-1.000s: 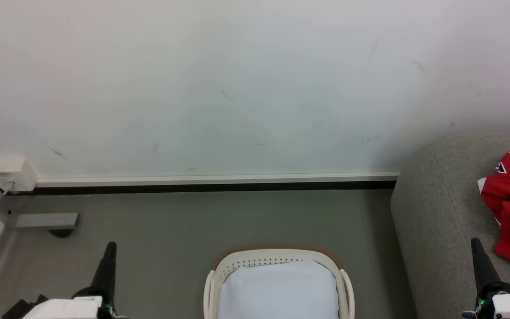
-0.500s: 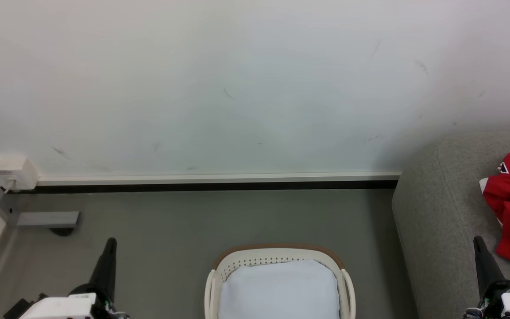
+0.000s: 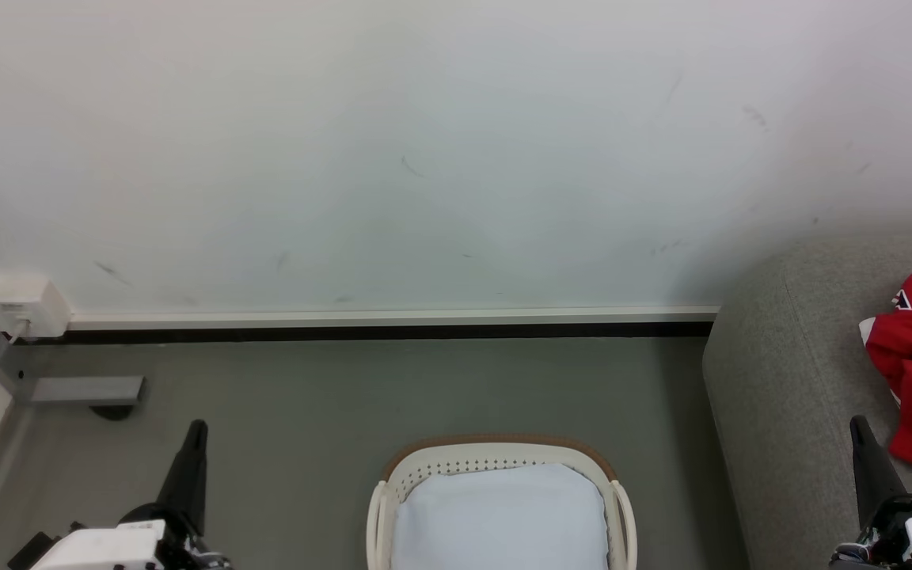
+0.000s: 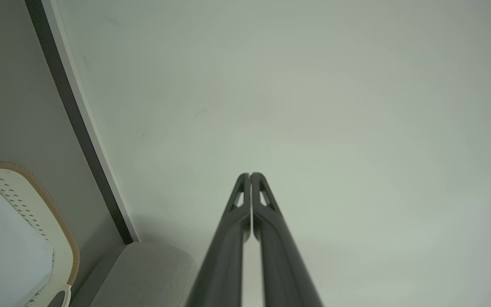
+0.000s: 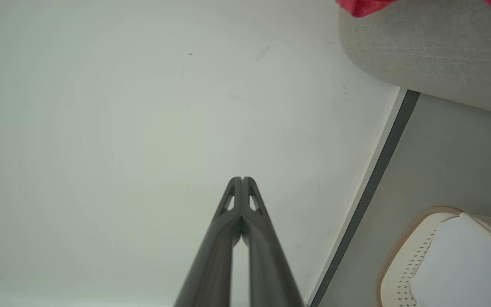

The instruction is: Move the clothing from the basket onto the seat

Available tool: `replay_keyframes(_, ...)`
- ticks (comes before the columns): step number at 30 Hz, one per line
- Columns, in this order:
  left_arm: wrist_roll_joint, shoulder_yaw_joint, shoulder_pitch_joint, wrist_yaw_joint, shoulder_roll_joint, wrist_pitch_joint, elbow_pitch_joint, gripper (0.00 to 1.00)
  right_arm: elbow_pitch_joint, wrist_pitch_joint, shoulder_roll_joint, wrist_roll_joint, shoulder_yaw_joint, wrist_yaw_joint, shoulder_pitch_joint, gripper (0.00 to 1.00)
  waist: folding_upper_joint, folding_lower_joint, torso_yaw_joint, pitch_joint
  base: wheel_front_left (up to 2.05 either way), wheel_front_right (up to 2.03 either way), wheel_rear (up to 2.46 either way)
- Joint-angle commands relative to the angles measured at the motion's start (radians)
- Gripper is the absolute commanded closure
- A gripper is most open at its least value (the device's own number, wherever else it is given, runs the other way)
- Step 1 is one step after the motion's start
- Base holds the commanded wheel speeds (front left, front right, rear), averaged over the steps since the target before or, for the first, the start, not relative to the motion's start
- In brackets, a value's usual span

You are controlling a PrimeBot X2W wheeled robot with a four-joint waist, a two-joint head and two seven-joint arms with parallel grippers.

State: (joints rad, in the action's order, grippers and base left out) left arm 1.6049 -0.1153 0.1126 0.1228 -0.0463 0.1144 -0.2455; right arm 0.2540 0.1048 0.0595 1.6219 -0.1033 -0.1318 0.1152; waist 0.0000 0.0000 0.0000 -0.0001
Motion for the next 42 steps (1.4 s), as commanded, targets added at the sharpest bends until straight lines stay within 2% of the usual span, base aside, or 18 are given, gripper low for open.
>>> replay_keyframes(1,0.012,-0.002,0.007,0.002,-0.007,0.005,0.004,1.00,-0.004,0.004,-0.001,0.000,-0.003,0.002,0.004,1.00,0.0000,0.0000,0.000,0.000,0.00,0.00,0.00)
replay_keyframes(42,0.012,-0.002,0.007,0.002,-0.007,0.005,0.004,1.00,-0.004,0.006,-0.003,-0.003,-0.005,0.002,0.004,1.00,0.0000,0.0000,0.000,0.000,0.00,0.00,0.00)
